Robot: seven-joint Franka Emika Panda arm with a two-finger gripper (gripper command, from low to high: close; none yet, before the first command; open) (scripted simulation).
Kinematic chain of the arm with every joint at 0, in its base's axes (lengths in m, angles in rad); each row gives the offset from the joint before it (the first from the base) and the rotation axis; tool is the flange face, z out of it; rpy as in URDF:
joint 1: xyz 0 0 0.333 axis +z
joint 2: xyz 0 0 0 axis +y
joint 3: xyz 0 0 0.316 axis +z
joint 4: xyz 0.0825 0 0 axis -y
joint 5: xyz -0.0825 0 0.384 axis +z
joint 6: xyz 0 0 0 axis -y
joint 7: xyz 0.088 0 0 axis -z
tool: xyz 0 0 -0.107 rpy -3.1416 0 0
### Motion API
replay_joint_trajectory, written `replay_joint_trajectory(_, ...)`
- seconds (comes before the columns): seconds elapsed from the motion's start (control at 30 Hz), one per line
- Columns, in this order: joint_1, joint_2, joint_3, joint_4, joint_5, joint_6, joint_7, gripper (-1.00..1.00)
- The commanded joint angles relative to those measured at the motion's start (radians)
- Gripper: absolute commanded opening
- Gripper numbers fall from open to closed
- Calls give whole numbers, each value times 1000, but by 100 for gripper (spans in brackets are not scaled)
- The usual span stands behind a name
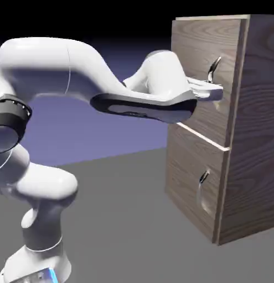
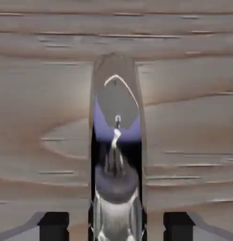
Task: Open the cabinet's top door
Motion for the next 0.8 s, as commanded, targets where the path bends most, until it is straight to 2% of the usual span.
replay_joint_trajectory(0.0,-36,-4,31,-20,30,-10,-14,-100)
replay_joint_trajectory(0.4,-437,-150,434,-289,496,-180,-260,-100)
replay_joint_trajectory(0.77,-559,-343,743,-463,975,-425,-494,-100)
